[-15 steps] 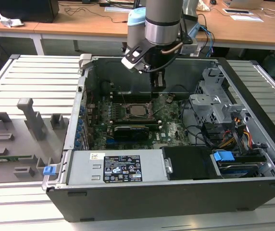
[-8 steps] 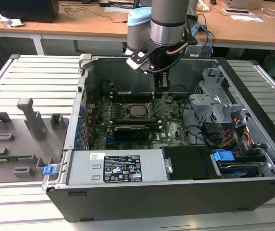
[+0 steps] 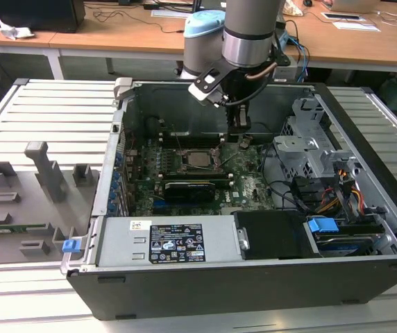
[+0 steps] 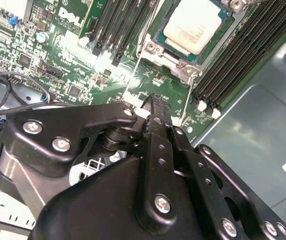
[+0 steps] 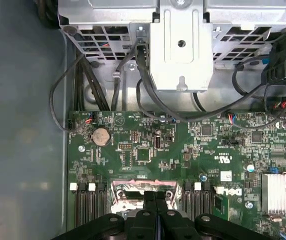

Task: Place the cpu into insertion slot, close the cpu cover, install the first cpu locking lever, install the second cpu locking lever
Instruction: 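Close the cpu cover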

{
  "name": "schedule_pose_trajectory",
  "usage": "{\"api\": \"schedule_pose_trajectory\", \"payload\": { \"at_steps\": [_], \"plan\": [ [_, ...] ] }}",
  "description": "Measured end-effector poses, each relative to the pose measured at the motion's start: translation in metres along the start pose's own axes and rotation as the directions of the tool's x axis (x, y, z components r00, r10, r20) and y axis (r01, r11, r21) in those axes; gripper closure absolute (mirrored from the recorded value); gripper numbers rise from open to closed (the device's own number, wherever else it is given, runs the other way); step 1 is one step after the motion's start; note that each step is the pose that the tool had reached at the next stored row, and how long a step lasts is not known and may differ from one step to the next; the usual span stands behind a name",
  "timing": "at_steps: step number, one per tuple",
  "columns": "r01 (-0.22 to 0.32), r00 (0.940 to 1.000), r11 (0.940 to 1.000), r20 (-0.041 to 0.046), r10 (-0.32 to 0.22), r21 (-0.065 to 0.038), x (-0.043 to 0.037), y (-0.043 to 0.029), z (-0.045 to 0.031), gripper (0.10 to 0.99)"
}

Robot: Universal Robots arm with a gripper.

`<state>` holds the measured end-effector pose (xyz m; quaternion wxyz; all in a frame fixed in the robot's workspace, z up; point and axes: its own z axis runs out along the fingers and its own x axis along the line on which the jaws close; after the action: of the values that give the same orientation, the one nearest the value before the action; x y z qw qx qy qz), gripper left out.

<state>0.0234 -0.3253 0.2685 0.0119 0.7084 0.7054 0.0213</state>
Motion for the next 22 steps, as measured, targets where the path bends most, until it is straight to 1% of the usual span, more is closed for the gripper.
{"api": "schedule_pose_trajectory", "payload": {
  "at_steps": [3, 5, 7, 9, 12, 15, 16, 18, 19, 21, 22],
  "plan": [
    [0.001, 1.0000, 1.0000, -0.0001, -0.001, 0.003, 0.0000, 0.0036, 0.0006, 0.980],
    [0.002, 1.0000, 1.0000, 0.0027, -0.002, 0.006, 0.0000, 0.0079, 0.0014, 0.980],
    [0.002, 1.0000, 1.0000, 0.0027, -0.002, 0.008, 0.0000, 0.0109, 0.0017, 0.980],
    [0.003, 1.0000, 0.9999, 0.0025, -0.003, 0.013, 0.0001, 0.0179, 0.0027, 0.980],
    [0.027, 0.9996, 0.9995, 0.0012, -0.027, 0.015, 0.0004, 0.0236, 0.0043, 0.980],
    [0.030, 0.9995, 0.9993, 0.0025, -0.030, 0.022, 0.0043, 0.0299, 0.0064, 0.980],
    [0.030, 0.9995, 0.9992, 0.0038, -0.030, 0.026, 0.0059, 0.0331, 0.0078, 0.980],
    [0.032, 0.9995, 0.9991, 0.0038, -0.032, 0.028, 0.0070, 0.0345, 0.0105, 0.980],
    [0.033, 0.9995, 0.9991, 0.0037, -0.033, 0.029, 0.0071, 0.0345, 0.0121, 0.980],
    [0.042, 0.9991, 0.9987, 0.0030, -0.043, 0.029, 0.0070, 0.0343, 0.0179, 0.980],
    [0.045, 0.9990, 0.9986, 0.0029, -0.045, 0.029, 0.0070, 0.0333, 0.0187, 0.980]
  ]
}}
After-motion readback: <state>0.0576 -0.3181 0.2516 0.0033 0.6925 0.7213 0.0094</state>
